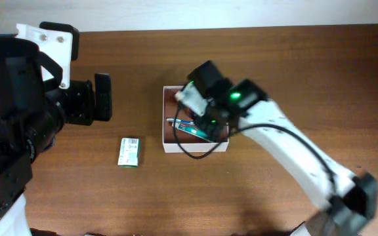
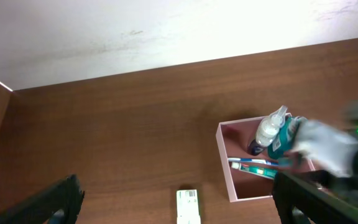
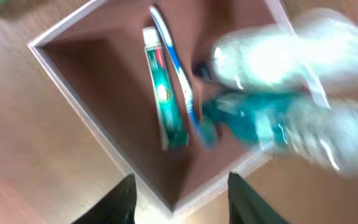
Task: Pack container
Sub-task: 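Place the toothpaste tube into the box and release, then lower the right gripper onto the blue razor and grasp it, then carry the razor into the box and release it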
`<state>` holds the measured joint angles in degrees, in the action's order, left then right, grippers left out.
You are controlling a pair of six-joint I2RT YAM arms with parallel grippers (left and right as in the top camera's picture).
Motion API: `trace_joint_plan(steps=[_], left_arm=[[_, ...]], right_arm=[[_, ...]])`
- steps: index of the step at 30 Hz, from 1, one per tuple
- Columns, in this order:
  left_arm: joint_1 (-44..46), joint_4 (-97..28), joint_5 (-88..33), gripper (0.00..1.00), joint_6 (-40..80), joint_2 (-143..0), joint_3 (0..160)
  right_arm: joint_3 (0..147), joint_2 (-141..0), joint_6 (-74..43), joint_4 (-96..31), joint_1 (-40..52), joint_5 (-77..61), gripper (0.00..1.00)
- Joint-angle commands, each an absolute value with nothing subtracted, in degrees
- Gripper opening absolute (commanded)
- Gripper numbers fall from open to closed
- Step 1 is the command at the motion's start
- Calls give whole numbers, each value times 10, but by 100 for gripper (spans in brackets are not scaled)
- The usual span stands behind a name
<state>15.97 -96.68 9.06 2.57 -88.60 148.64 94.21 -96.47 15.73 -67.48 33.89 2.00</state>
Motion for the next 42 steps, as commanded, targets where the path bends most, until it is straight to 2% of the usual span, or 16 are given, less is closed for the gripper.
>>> trace_joint_plan(steps=[1,3,5,8,10,14,19,24,27,30,33,39,42], left_arm=[[157,-967,95,99,17,-880,1486],[157,-967,95,99,17,-880,1486],[157,-967,95,99,17,-880,1486],[157,-967,95,99,17,-880,1486],[157,-967,95,99,17,-880,1486],[157,-967,95,99,17,-880,1485],[157,-967,95,99,17,-880,1486],[157,-967,95,99,17,-880,1486],[157,-967,95,99,17,-880,1486],[157,-967,95,99,17,-880,1486],[157,-967,95,99,17,-880,1486],[157,-967,95,99,17,-880,1486],[157,-967,95,99,17,-880,1486]], right_arm=[[966,-893,15,-738,285,33,43],[965,-877,-12,-769,232,33,43],[963,-880,-32,-770,176,30,51],[942,-898,-66,-755,99,23,53],[904,-925,-67,-728,44,-1,68],[820,-980,-67,-680,-13,-27,72],[775,-1065,-44,-623,-26,-32,72],[775,-1125,-39,-591,-26,-32,66],[772,-1147,-39,-578,-26,-32,59],[756,-1159,-39,-561,-26,-39,58],[748,-1174,-39,-554,-26,-50,42],[748,-1177,-39,-561,-26,-56,20],[748,-1176,-39,-575,-26,-56,13]])
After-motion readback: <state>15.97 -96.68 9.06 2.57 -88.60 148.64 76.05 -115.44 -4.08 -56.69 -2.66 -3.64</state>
